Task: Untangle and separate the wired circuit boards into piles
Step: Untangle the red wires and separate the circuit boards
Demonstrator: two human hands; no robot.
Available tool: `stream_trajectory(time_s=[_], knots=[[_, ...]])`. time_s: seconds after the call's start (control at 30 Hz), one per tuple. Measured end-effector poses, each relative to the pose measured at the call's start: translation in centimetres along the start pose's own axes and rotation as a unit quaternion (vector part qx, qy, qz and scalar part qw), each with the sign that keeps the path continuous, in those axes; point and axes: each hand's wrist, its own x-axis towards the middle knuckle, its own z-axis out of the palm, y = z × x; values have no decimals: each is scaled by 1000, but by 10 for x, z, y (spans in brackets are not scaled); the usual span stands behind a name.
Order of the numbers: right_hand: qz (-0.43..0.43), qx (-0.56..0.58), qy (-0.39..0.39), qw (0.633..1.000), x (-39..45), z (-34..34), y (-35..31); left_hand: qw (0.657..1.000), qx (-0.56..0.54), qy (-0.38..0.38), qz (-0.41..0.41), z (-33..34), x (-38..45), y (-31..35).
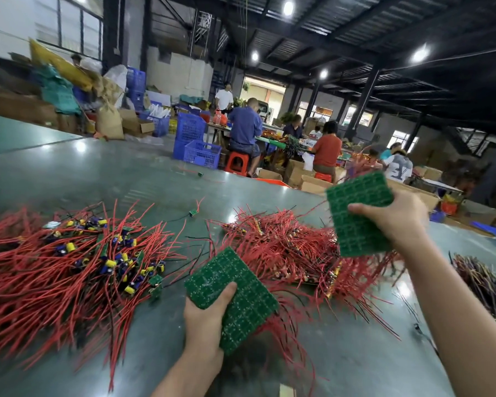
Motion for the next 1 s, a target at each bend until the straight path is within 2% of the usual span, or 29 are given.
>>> stream_trajectory(time_s=[0.1,0.17,0.23,0.3,0.33,0.4,0.5,0.57,0.7,0.8,0.87,0.9,0.97,1.0], knots=[[-64,-45,180,980,15,-9,-8,1000,-17,-4,-16,1,-1,2],[-58,-7,196,979,27,-8,-14,999,-22,-8,-34,1,-3,2],[6,132,123,984,43,-5,-22,999,-27,-14,-44,2,-3,3],[117,323,17,939,55,10,-23,998,-25,-19,-50,2,-2,3],[166,356,-21,919,57,23,-20,998,-25,-19,-48,1,-1,2],[249,346,-99,899,55,58,-3,999,-5,-13,-39,1,1,2],[370,303,-252,841,38,109,39,998,-5,-5,-55,1,1,5],[389,232,-286,844,34,131,65,998,-16,-8,-63,1,2,4],[353,167,-272,880,30,129,69,999,-13,2,-53,0,5,2],[275,11,-253,928,20,103,41,995,-55,8,-78,2,4,3],[129,-128,-208,961,16,91,19,991,-92,13,-97,2,3,6],[46,-153,-179,971,14,87,9,989,-103,8,-109,2,3,6],[-100,-88,-103,986,4,80,-16,987,-101,-26,-123,1,2,6],[-174,-37,-65,982,-7,77,-31,988,-83,-40,-124,0,0,6]])
